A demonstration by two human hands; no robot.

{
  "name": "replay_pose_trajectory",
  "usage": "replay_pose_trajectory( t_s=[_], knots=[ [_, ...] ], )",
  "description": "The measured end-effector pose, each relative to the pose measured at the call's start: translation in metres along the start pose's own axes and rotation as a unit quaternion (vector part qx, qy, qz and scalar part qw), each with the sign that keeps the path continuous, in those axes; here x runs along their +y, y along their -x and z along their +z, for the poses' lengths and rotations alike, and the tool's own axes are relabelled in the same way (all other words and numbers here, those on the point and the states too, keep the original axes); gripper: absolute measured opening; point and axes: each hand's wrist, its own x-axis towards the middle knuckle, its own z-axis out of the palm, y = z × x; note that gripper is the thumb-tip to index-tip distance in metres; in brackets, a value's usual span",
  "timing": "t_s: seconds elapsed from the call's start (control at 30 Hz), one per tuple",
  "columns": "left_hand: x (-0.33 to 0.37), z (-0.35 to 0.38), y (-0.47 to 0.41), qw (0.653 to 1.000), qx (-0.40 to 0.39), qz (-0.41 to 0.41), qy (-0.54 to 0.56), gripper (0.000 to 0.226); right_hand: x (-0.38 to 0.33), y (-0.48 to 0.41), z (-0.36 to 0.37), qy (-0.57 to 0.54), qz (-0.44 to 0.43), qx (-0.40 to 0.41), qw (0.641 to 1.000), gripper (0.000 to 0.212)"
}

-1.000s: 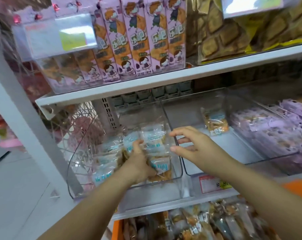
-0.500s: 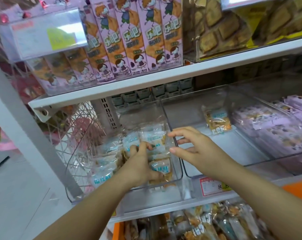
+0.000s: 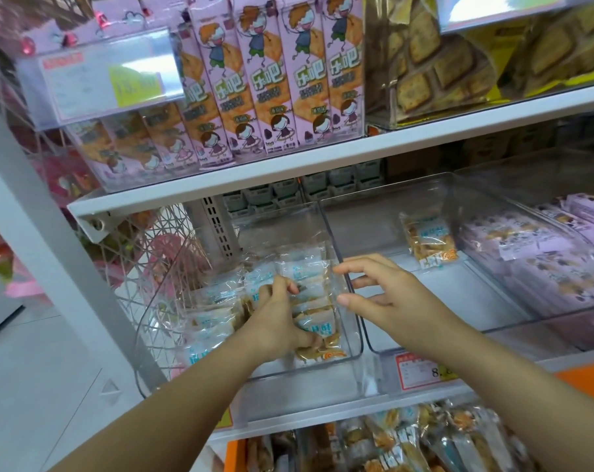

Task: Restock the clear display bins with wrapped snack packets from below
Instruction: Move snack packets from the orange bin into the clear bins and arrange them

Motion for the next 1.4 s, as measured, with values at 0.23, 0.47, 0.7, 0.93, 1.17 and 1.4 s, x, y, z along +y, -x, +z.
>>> replay_pose_trajectory(
  t_s=[0.23, 0.47, 0.7, 0.93, 1.17, 1.4],
  knots=[
    [0.000, 0.006, 0.005, 0.998, 0.044, 0.037, -0.029, 0.068, 0.001, 0.000, 0.000, -0.005, -0.003, -0.001, 1.000, 0.027],
    [0.006, 0.006, -0.001, 0.999, 0.046, 0.000, 0.010, 0.083, 0.000, 0.001, 0.000, -0.006, -0.007, -0.001, 1.000, 0.027],
    [0.006, 0.002, 0.003, 0.999, 0.016, -0.015, 0.049, 0.116, -0.001, 0.001, 0.000, -0.012, -0.009, -0.003, 1.000, 0.027],
    [-0.012, -0.002, 0.006, 0.996, -0.006, -0.033, 0.083, 0.133, 0.001, 0.001, 0.000, -0.016, -0.010, -0.002, 1.000, 0.026],
    [-0.002, 0.002, 0.004, 0.987, -0.008, -0.085, 0.137, 0.132, -0.001, 0.002, 0.000, -0.020, -0.013, -0.003, 1.000, 0.026],
    [-0.002, -0.014, 0.018, 0.998, 0.046, -0.004, -0.036, 0.111, 0.000, 0.001, 0.000, -0.021, -0.017, -0.004, 1.000, 0.027]
  ],
)
